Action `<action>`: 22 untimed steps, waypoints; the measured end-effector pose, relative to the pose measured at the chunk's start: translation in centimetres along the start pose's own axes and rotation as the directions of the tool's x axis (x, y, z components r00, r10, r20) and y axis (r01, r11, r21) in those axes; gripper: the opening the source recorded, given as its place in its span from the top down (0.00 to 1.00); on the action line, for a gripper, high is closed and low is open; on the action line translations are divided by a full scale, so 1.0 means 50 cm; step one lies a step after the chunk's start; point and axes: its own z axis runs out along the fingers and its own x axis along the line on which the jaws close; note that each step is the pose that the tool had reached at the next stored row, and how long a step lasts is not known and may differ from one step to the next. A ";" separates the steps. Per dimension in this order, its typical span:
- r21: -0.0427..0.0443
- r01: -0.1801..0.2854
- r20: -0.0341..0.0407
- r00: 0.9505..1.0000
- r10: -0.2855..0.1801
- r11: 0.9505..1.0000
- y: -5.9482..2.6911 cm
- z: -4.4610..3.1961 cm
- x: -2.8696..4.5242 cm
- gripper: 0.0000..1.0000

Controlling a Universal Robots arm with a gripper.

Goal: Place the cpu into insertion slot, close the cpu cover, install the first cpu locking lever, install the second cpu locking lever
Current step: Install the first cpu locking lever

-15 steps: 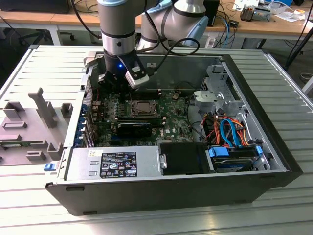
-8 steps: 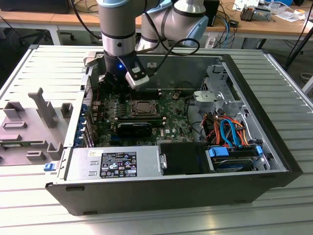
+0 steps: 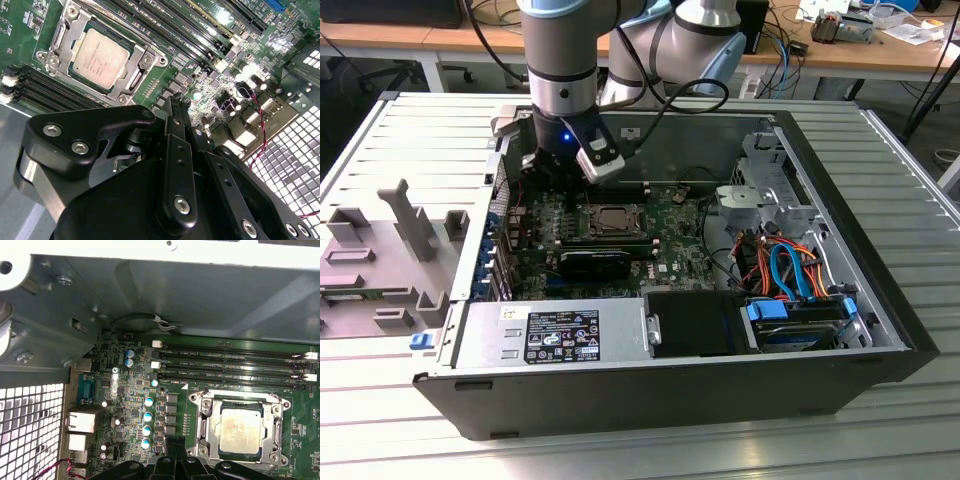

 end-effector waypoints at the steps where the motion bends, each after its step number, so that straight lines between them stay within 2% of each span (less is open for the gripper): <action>1: 0.000 0.000 0.000 1.000 0.000 1.000 0.000 0.000 0.000 0.89; 22: 0.000 0.000 0.000 1.000 0.000 1.000 0.006 0.012 0.000 0.89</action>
